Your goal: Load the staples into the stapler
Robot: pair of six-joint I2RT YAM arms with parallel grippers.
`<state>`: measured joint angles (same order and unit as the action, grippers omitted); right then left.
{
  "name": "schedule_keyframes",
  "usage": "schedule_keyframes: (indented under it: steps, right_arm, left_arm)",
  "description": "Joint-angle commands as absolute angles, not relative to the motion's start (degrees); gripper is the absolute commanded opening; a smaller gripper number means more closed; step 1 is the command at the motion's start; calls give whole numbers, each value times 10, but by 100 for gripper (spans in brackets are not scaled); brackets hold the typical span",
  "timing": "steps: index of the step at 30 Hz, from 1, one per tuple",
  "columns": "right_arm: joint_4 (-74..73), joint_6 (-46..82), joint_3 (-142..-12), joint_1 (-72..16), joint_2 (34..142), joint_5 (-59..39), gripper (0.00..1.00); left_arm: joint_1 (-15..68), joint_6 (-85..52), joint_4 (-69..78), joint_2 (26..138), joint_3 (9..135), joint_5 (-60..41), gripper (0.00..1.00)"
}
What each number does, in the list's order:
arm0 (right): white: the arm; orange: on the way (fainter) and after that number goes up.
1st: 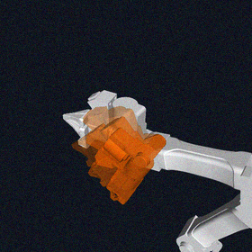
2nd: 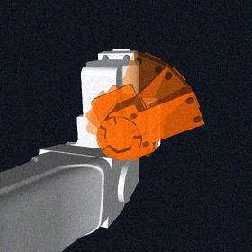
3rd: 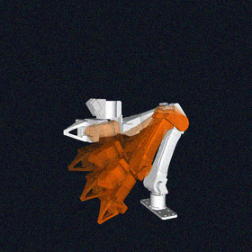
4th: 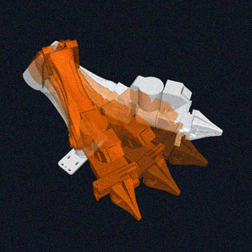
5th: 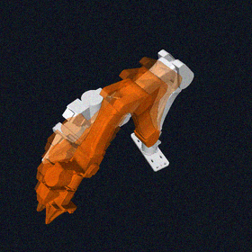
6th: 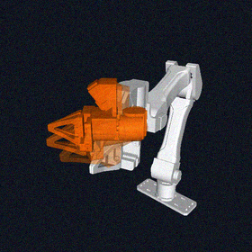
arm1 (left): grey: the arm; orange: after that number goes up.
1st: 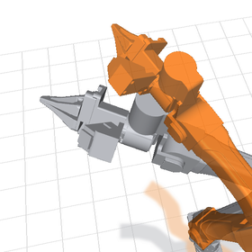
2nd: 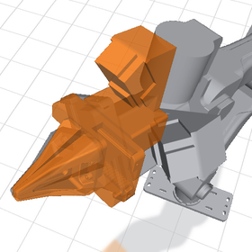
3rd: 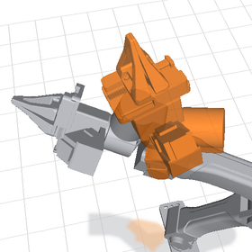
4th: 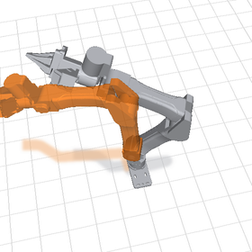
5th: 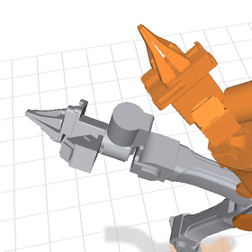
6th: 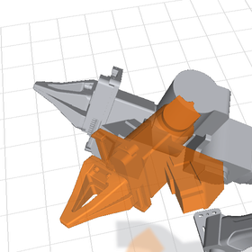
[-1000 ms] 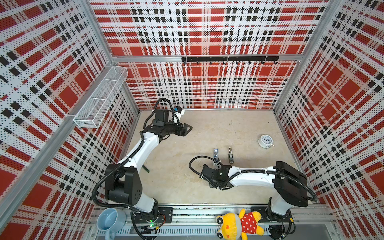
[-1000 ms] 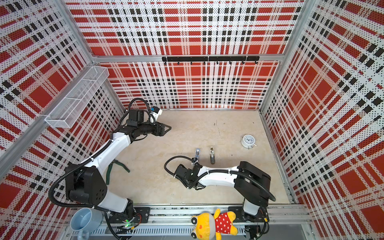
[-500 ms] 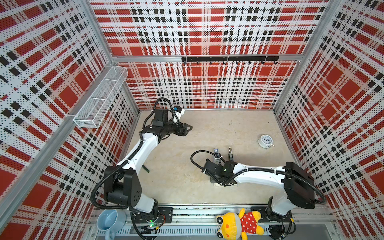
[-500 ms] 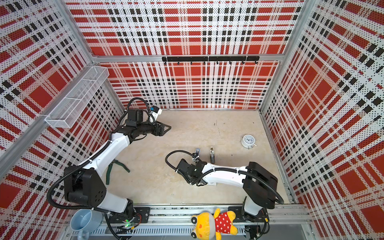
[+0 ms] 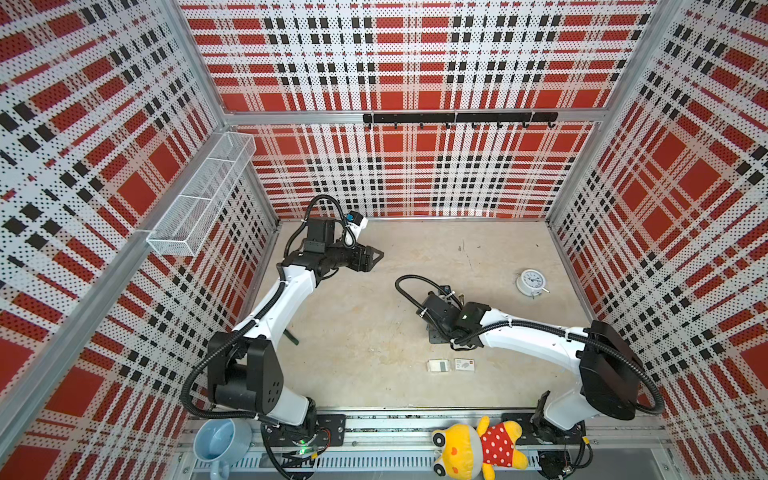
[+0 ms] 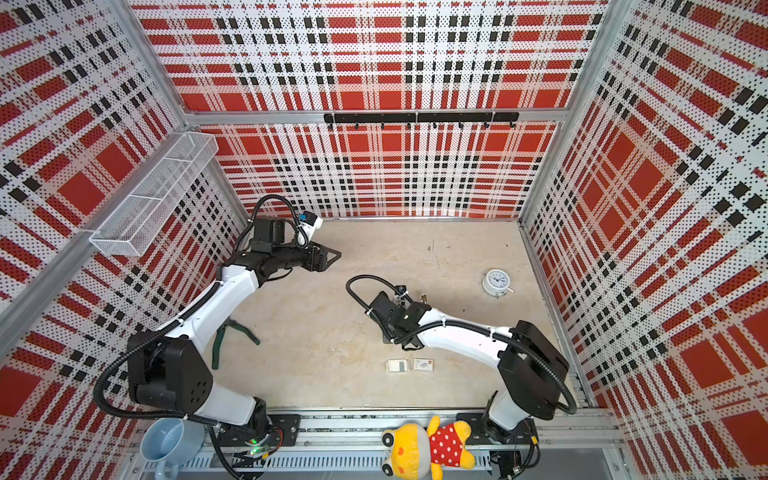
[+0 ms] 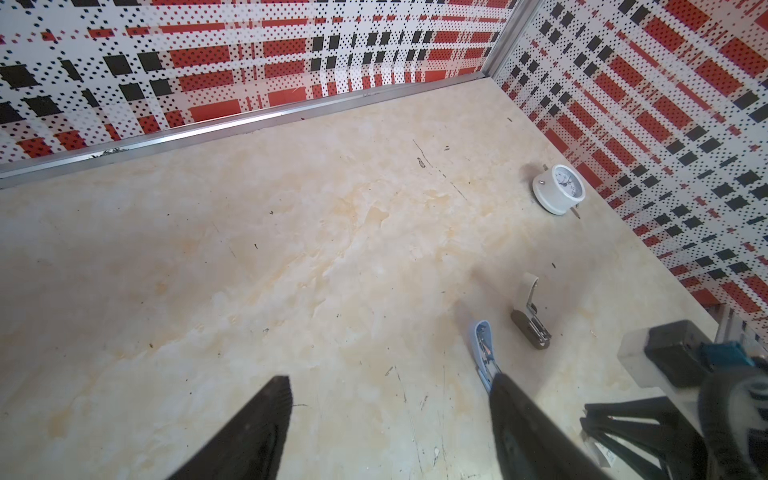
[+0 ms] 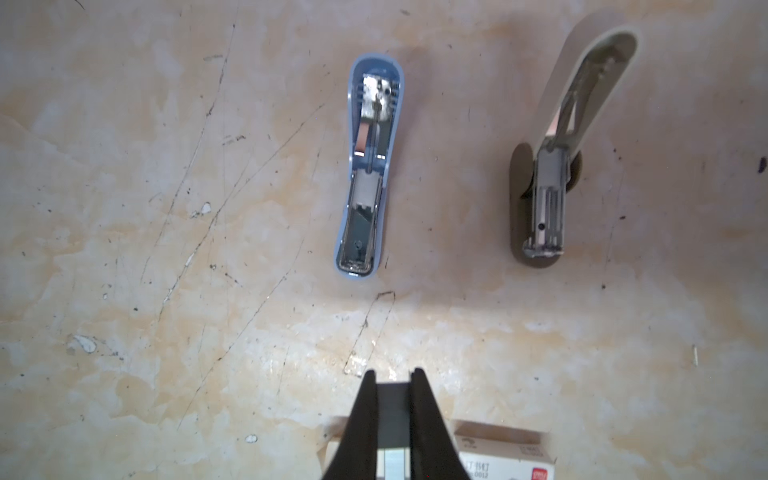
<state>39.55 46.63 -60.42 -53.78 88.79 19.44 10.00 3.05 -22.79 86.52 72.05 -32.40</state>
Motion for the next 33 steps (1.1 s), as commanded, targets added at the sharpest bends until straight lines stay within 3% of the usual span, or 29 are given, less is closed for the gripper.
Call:
schedule_keyframes:
  steps: [1, 15, 33]
  right_arm:
    - [360, 412, -602, -511, 861, 178, 7]
    - [282, 304, -527, -385, 822, 136, 6]
    - [217, 250, -489, -349, 835, 137, 7]
  left_arm:
    - [97, 35, -231, 867, 740, -334, 77]
    - [97, 76, -294, 901, 792, -376, 77]
    - [91, 66, -301, 907, 791, -434, 77]
